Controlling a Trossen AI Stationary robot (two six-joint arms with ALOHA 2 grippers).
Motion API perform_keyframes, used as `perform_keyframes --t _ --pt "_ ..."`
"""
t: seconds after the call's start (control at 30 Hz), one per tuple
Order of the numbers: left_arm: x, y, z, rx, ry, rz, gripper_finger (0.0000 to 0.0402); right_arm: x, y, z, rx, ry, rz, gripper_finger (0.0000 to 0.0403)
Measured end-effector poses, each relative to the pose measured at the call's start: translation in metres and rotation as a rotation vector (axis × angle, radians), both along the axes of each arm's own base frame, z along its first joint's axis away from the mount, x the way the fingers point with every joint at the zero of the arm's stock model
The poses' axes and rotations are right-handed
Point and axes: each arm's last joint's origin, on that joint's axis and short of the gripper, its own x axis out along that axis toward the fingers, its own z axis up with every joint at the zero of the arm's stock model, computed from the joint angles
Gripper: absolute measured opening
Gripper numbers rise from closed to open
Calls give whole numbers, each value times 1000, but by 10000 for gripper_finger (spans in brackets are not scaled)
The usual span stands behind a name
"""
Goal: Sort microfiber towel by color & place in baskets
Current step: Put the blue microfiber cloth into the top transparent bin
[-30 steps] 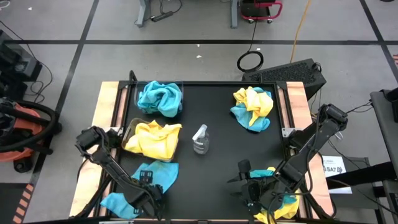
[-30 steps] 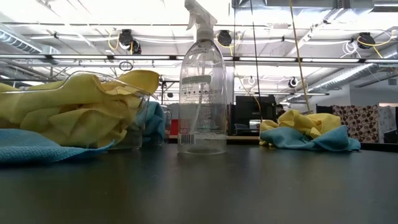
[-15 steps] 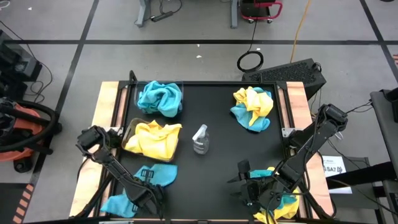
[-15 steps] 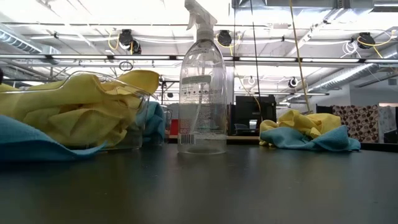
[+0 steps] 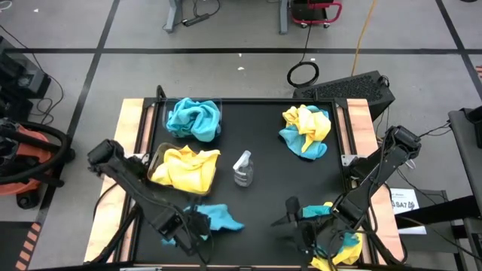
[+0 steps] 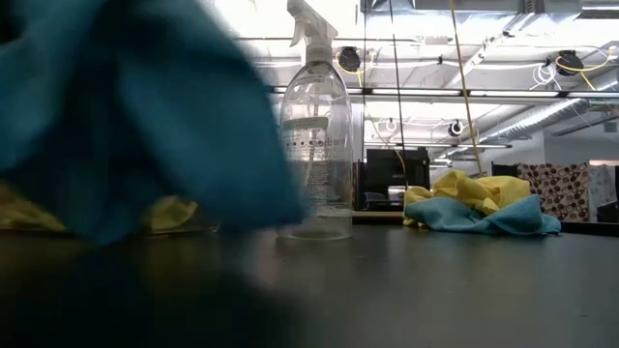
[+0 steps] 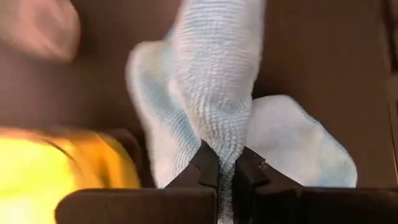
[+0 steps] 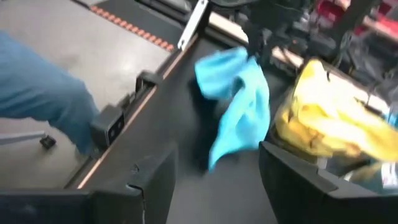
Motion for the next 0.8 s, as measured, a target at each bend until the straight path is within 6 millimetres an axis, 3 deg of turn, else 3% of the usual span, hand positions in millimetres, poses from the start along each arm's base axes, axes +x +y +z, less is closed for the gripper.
perform_keyframes --t 0.27,0.8 --pt "27 11 39 103 -208 -140 9 11 -1 14 -13 -141 32 215" --pt "74 27 67 301 -542 -389 9 49 -43 21 87 -178 -31 216"
